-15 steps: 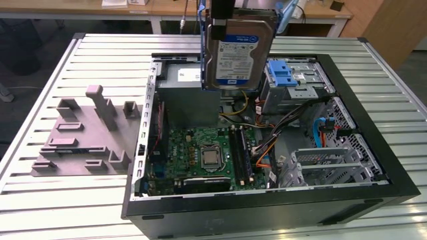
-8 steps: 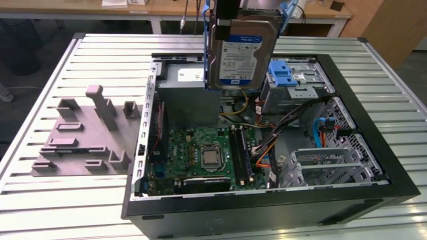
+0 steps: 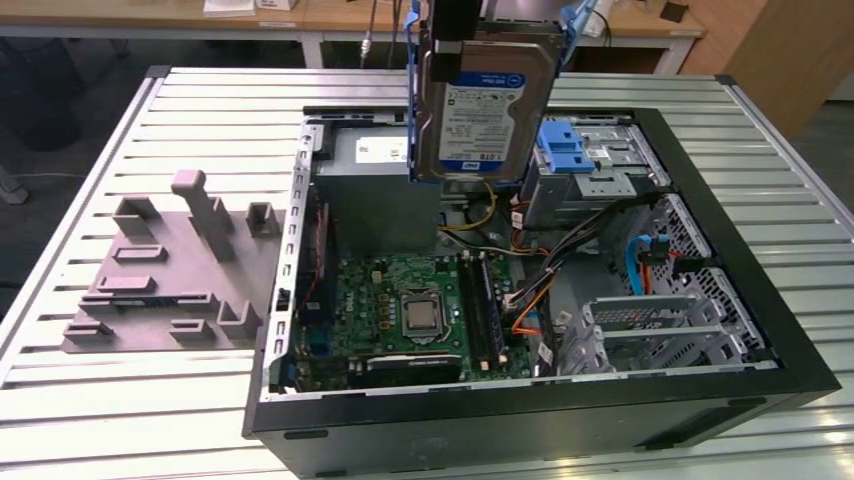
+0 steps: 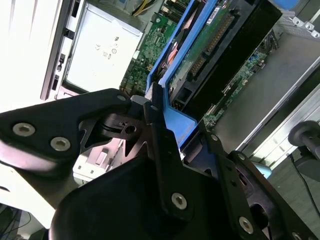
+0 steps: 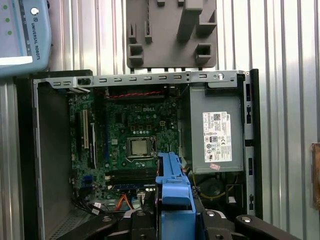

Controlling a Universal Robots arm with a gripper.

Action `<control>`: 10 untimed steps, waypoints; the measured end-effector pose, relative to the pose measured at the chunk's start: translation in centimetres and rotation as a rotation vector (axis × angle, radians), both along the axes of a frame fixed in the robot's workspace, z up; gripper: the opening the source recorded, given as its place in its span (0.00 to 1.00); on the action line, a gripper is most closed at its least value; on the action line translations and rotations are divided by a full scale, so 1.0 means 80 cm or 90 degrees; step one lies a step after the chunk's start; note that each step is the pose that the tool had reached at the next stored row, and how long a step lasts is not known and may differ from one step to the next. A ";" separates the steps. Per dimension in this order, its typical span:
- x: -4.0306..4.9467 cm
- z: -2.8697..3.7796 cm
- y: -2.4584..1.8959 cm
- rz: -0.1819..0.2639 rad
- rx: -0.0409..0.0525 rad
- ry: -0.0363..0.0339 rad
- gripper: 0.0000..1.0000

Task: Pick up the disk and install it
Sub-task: 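Insert the disk into the insertion slot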

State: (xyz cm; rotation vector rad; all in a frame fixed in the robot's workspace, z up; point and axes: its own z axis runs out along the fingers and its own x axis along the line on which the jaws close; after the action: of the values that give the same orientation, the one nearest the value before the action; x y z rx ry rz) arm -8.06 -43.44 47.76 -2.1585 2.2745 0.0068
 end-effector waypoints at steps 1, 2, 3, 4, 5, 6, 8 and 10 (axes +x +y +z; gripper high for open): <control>0.000 0.0000 -0.0003 0.000 0.0000 0.0000 0.37; 0.000 0.0000 -0.0005 0.000 0.0000 0.0000 0.37; 0.000 0.0000 -0.0010 0.000 0.0000 0.0000 0.37; 0.000 0.0000 -0.0013 0.000 0.0000 0.0000 0.37; 0.000 0.0000 -0.0015 0.000 0.0000 0.0000 0.37; 0.000 0.0000 -0.0016 0.000 0.0000 0.0000 0.37; 0.001 0.0000 -0.0025 0.000 0.0000 0.0000 0.37; 0.001 0.0000 -0.0032 0.000 0.0000 0.0000 0.37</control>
State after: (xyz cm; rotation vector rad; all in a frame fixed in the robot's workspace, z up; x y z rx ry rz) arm -7.97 -43.69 47.76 -2.1585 2.2745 0.0068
